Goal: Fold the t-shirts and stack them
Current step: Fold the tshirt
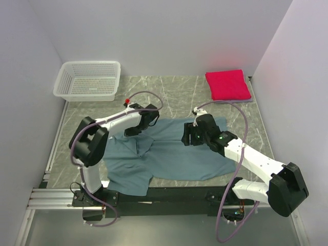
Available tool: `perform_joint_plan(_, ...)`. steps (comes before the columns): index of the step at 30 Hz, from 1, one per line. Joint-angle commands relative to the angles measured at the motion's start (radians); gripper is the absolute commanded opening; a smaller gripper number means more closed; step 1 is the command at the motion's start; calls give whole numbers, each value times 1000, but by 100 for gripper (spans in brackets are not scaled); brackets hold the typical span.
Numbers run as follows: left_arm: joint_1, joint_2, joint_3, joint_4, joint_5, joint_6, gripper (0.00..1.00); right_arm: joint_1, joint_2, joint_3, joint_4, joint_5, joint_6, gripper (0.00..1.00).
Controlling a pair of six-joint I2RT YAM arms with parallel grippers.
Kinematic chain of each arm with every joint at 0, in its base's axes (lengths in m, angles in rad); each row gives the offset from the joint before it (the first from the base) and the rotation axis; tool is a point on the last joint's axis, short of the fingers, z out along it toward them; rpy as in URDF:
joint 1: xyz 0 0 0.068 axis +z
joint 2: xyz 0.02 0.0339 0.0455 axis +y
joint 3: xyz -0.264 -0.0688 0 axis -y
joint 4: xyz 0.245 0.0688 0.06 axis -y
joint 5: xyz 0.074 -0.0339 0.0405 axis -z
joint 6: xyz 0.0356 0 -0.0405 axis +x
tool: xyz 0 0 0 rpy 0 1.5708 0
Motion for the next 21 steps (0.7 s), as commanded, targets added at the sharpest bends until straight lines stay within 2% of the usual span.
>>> perform_joint_plan(1,-18,-113,-71,-90,14,-122,3,-10,-26,3,40,-34,-14,67)
perform_joint_plan(10,-37,-288,-211,-161,80,-229,2,-14,-22,3,48,-59,-14,66)
perform_joint_plan(21,-70,-433,-256,-201,203,-295,2,-16,-28,0,48,-67,0,66)
